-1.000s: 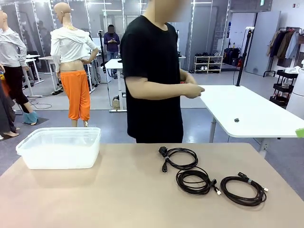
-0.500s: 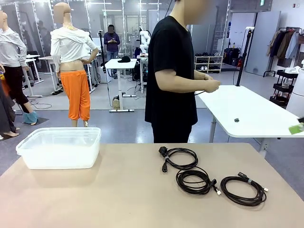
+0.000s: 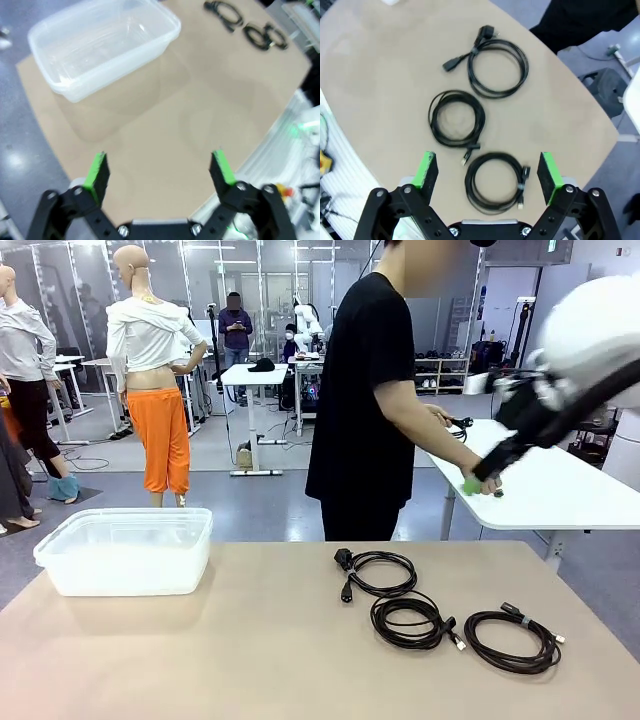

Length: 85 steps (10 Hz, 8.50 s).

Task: Organize and store the cables.
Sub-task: Place the Power Cable into the Organizing box.

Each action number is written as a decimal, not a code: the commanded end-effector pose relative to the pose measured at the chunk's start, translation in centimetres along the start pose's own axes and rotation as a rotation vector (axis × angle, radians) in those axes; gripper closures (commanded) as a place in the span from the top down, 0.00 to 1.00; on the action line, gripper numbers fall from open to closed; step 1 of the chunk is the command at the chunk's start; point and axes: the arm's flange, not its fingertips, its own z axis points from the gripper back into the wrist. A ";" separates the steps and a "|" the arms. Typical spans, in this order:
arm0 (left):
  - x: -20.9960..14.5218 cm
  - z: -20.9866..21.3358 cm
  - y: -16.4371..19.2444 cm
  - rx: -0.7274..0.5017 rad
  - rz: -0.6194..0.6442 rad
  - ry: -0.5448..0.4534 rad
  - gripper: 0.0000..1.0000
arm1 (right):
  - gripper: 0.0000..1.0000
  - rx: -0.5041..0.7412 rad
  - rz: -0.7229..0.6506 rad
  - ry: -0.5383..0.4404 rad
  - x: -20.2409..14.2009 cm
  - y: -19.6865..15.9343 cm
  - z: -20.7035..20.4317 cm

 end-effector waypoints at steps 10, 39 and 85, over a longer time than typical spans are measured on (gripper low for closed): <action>0.0 0.2 0.2 -0.013 -0.014 -0.009 1.00 | 1.00 -0.173 -0.102 0.064 5.1 3.9 -10.0; 0.0 0.2 0.2 -0.013 -0.014 -0.009 1.00 | 1.00 -0.286 -0.711 0.257 10.4 5.0 -36.0; 0.0 0.2 0.2 -0.013 -0.014 -0.009 1.00 | 0.99 -0.076 -0.750 0.568 17.7 27.6 -35.4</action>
